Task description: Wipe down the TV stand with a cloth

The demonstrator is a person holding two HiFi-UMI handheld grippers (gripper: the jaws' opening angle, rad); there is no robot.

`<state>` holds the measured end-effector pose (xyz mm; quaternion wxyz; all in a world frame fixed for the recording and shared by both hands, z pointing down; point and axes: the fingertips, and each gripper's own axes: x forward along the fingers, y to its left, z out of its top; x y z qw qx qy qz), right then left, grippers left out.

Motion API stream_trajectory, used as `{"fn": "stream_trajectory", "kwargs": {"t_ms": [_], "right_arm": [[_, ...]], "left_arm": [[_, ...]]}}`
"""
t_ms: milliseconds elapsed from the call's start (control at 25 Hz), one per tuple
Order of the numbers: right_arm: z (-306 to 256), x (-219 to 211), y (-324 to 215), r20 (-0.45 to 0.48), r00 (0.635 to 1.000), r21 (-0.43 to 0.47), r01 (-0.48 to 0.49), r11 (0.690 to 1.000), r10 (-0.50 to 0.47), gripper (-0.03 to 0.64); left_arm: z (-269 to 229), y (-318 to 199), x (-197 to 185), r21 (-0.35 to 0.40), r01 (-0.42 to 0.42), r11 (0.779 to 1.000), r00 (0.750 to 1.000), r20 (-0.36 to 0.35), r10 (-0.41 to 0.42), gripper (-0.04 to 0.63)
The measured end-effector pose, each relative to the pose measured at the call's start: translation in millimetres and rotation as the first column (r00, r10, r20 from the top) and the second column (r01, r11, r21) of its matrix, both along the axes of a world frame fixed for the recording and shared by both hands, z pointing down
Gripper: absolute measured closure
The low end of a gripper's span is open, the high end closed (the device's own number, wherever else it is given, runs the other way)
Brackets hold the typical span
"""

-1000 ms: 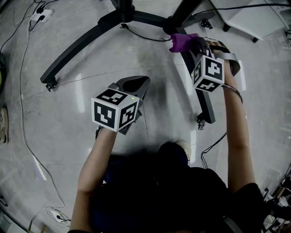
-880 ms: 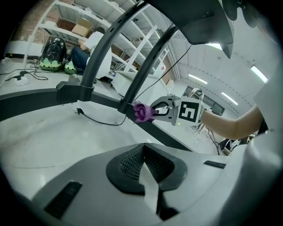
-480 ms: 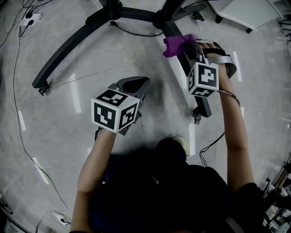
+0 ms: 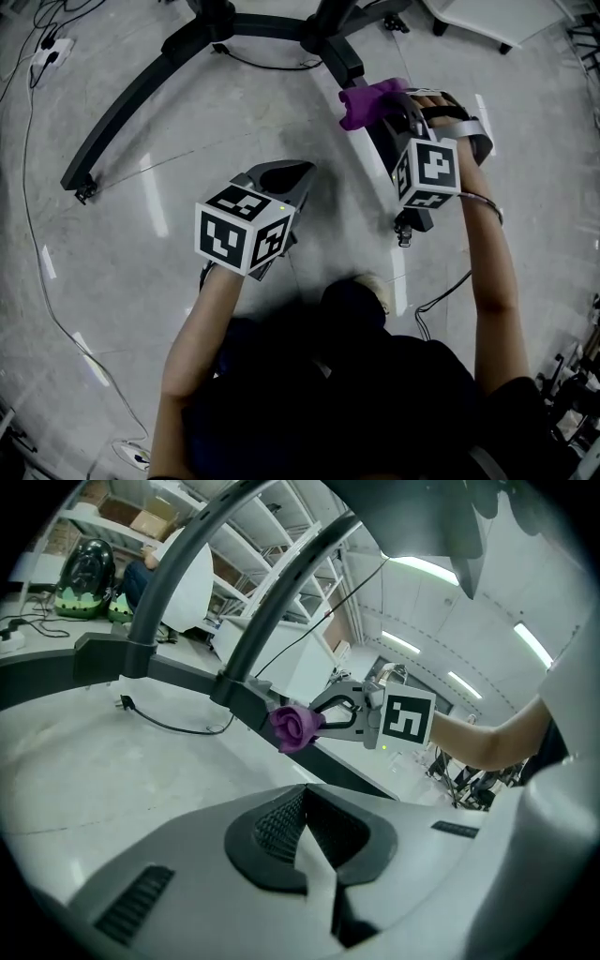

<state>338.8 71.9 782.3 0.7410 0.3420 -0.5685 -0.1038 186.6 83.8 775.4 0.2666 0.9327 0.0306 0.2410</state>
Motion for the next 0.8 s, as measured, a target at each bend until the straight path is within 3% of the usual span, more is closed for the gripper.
{"fn": "stream_trajectory", "kwargs": {"t_ms": [800], "right_arm": [[3.6,-10.2,66.5,0.054,0.998,-0.112,0.026,0.993,-0.02,0.515]], "left_arm": [[3.0,41.0,11.3,-0.018,-0.13,0.991,0.992,0.006,0.13,0.588]]}}
